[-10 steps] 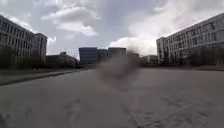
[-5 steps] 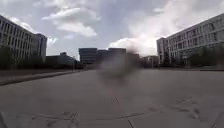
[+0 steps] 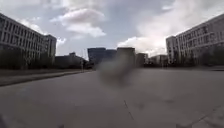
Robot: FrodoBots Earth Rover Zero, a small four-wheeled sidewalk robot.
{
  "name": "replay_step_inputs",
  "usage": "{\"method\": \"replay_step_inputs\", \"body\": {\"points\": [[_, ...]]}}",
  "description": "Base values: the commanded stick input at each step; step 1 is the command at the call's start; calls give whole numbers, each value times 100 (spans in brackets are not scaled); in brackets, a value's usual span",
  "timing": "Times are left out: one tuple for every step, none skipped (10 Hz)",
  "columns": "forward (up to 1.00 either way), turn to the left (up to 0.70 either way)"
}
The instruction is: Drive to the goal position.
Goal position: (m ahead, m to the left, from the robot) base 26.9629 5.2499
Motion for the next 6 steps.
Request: {"method": "replay_step_inputs", "body": {"points": [[100, 0], [100, 0], [100, 0], [100, 0], [100, 0], [100, 0]]}}
